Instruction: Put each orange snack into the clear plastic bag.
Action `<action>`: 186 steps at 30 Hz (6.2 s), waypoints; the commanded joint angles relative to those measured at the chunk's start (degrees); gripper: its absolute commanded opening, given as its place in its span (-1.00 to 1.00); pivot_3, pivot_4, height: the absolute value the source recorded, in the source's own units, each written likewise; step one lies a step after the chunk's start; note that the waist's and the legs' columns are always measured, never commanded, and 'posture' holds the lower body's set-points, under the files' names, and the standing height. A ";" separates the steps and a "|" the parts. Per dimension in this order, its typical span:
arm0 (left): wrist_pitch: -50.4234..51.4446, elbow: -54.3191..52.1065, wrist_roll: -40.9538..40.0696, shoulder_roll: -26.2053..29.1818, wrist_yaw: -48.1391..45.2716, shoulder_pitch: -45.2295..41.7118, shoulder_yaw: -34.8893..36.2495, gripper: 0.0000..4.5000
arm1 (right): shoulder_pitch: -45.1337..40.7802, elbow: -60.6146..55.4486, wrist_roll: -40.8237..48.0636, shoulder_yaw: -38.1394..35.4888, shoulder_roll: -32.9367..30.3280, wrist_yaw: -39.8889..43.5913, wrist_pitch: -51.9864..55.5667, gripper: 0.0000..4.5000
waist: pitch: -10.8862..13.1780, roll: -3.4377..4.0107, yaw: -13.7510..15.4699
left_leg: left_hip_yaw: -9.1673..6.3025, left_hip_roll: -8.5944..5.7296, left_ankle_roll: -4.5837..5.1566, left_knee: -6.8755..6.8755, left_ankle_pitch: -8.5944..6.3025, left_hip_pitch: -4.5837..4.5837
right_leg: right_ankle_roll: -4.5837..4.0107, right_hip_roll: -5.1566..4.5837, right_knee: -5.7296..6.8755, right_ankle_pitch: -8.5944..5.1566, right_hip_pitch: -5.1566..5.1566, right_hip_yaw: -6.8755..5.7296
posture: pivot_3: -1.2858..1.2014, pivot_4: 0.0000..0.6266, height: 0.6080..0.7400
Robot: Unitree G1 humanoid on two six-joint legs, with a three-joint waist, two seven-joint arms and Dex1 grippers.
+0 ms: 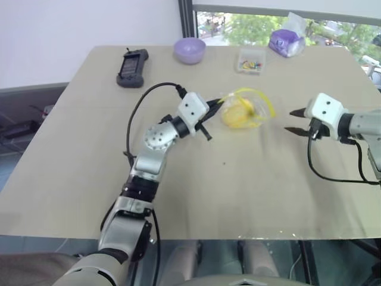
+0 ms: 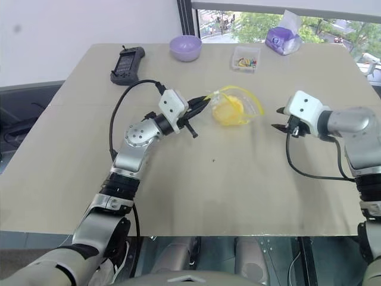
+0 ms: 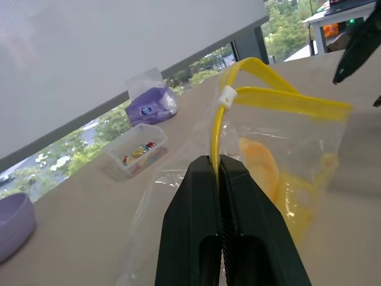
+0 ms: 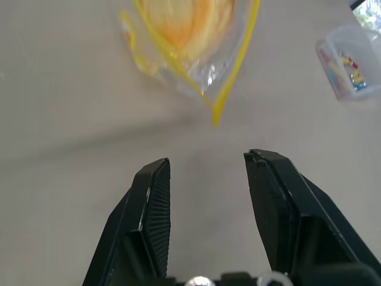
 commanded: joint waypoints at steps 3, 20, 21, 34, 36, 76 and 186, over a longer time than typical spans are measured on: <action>-0.14 -2.59 -1.20 0.11 -0.38 -0.14 0.30 -1.00 | -3.54 2.49 -4.00 3.18 1.86 -1.97 -2.95 -0.02 | 0.00 0.00 0.17 | -0.02 0.00 0.00 0.02 0.00 -0.01 | 0.00 -0.01 -0.01 0.00 0.00 -0.01 | 0.03 -0.52 1.00; 0.70 -4.21 -1.33 0.34 -0.07 1.23 0.26 -1.00 | -12.03 16.30 -8.44 5.83 7.16 -4.66 -7.23 -0.02 | 0.00 0.00 0.11 | -0.04 0.00 0.00 0.03 0.00 -0.02 | 0.00 -0.03 -0.01 0.00 -0.01 -0.03 | 0.03 -0.52 1.00; 0.70 -4.23 -1.34 0.32 -0.05 1.31 0.20 -1.00 | -12.10 16.01 -8.37 5.91 7.46 -4.46 -7.40 -0.02 | 0.00 0.00 0.05 | -0.04 0.00 0.00 0.03 0.00 -0.02 | 0.00 -0.03 -0.02 0.00 -0.01 -0.03 | 0.03 -0.52 1.00; 0.67 -3.91 -1.31 0.13 0.03 1.19 -0.09 -1.00 | -12.91 14.39 -7.59 5.16 9.62 -4.61 -8.14 -0.36 | 0.00 0.00 0.08 | -0.06 0.00 0.00 0.03 0.00 -0.02 | 0.00 -0.03 -0.01 0.00 -0.01 -0.03 | 0.03 -0.52 1.00; 0.67 -3.90 -1.30 0.13 0.03 1.17 -0.11 -1.00 | -12.95 14.43 -7.40 5.09 9.61 -4.62 -8.43 -0.76 | 0.00 0.00 0.06 | -0.05 0.00 0.00 0.03 0.00 -0.02 | 0.00 -0.03 -0.01 0.00 -0.01 -0.03 | 0.03 -0.52 1.00; 16.75 -17.45 -8.17 5.55 -3.00 11.37 -3.11 -1.00 | -3.80 -3.65 3.76 -3.01 2.40 -6.45 8.06 -1.00 | 0.02 0.01 -0.44 | -0.07 0.07 0.01 -0.17 -0.01 -0.23 | -0.02 -0.09 0.00 -0.01 -0.30 -0.08 | 0.03 -0.52 1.00; 38.71 -36.01 -20.85 6.82 -4.67 20.20 -2.07 -1.00 | 5.57 -34.64 -7.24 13.33 10.96 -9.60 13.51 -0.55 | -0.01 0.00 0.42 | -0.16 0.07 0.00 -0.01 -0.01 -0.01 | -0.02 -0.06 -0.03 0.01 0.04 -0.21 | 0.03 -0.52 1.00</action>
